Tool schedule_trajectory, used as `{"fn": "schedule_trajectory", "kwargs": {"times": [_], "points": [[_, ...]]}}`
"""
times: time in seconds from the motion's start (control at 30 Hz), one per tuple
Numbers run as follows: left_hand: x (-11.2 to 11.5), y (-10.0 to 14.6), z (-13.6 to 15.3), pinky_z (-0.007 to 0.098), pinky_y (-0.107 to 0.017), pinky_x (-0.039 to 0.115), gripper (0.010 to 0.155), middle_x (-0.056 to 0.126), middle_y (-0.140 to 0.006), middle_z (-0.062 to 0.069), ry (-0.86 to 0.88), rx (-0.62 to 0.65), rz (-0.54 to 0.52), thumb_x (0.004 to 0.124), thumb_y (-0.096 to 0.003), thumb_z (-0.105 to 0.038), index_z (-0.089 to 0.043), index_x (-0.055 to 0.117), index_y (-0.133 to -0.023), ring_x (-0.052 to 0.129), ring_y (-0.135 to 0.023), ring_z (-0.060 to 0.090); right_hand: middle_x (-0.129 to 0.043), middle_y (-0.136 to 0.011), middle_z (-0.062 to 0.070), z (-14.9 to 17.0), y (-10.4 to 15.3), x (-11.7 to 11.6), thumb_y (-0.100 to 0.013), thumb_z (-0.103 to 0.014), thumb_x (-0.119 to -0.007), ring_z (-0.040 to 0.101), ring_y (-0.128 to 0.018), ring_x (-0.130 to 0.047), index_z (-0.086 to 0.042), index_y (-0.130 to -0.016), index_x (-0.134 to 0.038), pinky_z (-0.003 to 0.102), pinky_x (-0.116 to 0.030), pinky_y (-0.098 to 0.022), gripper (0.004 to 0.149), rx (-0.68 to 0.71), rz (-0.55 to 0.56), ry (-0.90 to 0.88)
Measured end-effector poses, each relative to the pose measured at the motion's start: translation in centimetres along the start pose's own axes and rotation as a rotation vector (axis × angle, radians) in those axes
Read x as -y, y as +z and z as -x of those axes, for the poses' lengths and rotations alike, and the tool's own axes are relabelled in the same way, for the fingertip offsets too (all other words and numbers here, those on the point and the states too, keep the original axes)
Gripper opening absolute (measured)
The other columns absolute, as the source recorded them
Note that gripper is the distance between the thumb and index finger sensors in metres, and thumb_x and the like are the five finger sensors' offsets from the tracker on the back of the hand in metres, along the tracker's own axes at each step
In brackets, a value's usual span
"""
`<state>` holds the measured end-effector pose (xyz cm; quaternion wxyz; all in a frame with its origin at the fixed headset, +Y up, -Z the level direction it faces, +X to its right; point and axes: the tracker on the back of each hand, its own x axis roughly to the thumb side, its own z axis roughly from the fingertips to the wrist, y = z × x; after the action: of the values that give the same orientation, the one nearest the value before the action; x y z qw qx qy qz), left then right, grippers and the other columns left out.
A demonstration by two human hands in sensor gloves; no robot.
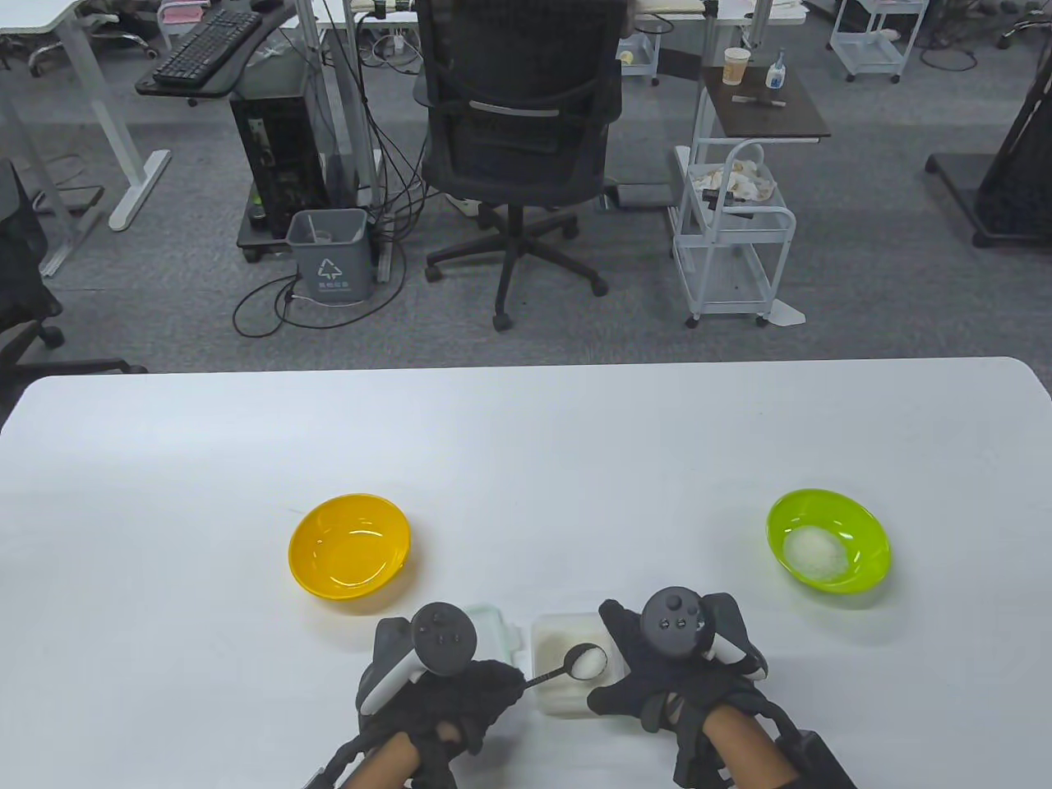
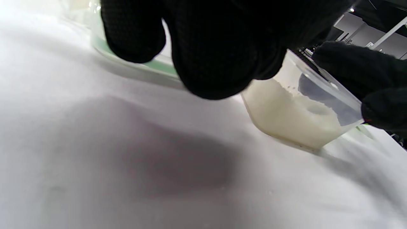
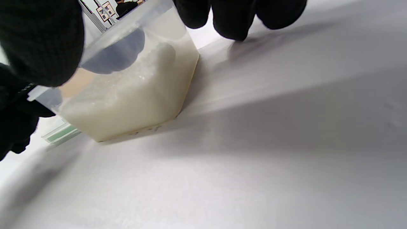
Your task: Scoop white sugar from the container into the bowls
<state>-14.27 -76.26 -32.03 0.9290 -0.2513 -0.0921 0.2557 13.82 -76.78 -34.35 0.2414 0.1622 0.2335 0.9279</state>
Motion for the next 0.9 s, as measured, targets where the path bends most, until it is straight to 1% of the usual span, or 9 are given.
{"fn": "schedule_trajectory", "kwargs": {"times": [0.13, 0.33, 0.47, 0.7, 0.9], "points": [[0.0, -0.2, 0.6, 0.041, -0.057, 0.083, 0.048, 0.097, -0.069, -0.017, 0.050, -0.016, 0.019, 0.073, -0.0443, -0.049, -0.039, 0.085, -0.089, 0.105, -0.040, 0.003, -0.028, -0.117, 0.014, 0.0, 0.0, 0.0, -0.041, -0.061, -0.084, 0.043, -0.108, -0.048, -0.028, -0.108, -0.015, 0.059, -0.047, -0.076, 0.101, -0.001, 0.000, -0.002], [-0.2, -0.2, 1.0, 0.040, -0.058, 0.083, 0.047, 0.097, -0.070, -0.018, 0.070, -0.023, -0.007, 0.073, -0.0444, -0.050, -0.039, 0.084, -0.089, 0.105, -0.041, 0.002, -0.029, -0.117, 0.014, 0.1, 0.0, 0.0, -0.041, -0.061, -0.084, 0.043, -0.108, -0.047, -0.028, -0.108, -0.015, 0.059, -0.048, -0.076, 0.101, -0.001, 0.001, -0.004], [-0.7, -0.1, 1.4, 0.040, -0.058, 0.083, 0.047, 0.097, -0.069, -0.018, 0.129, -0.021, -0.011, 0.073, -0.0443, -0.050, -0.039, 0.084, -0.089, 0.105, -0.041, 0.002, -0.028, -0.117, 0.014, 0.1, 0.1, 0.0, -0.041, -0.061, -0.084, 0.043, -0.109, -0.047, -0.028, -0.108, -0.015, 0.059, -0.048, -0.076, 0.101, -0.002, 0.001, -0.003], [-2.2, 0.3, 2.8, 0.041, -0.058, 0.083, 0.048, 0.097, -0.069, -0.017, 0.269, -0.030, -0.055, 0.073, -0.0441, -0.049, -0.038, 0.085, -0.089, 0.106, -0.041, 0.003, -0.028, -0.117, 0.014, 0.1, 0.1, 0.0, -0.041, -0.061, -0.084, 0.043, -0.108, -0.047, -0.028, -0.108, -0.015, 0.059, -0.047, -0.076, 0.101, -0.002, 0.002, -0.006], [-4.1, 0.9, 5.0, 0.041, -0.058, 0.083, 0.048, 0.097, -0.070, -0.017, 0.352, -0.067, -0.126, 0.074, -0.0441, -0.049, -0.038, 0.085, -0.089, 0.106, -0.042, 0.003, -0.028, -0.117, 0.014, 0.1, 0.1, 0.0, -0.041, -0.061, -0.084, 0.043, -0.109, -0.047, -0.028, -0.108, -0.015, 0.059, -0.047, -0.076, 0.101, -0.001, 0.000, -0.010]]}}
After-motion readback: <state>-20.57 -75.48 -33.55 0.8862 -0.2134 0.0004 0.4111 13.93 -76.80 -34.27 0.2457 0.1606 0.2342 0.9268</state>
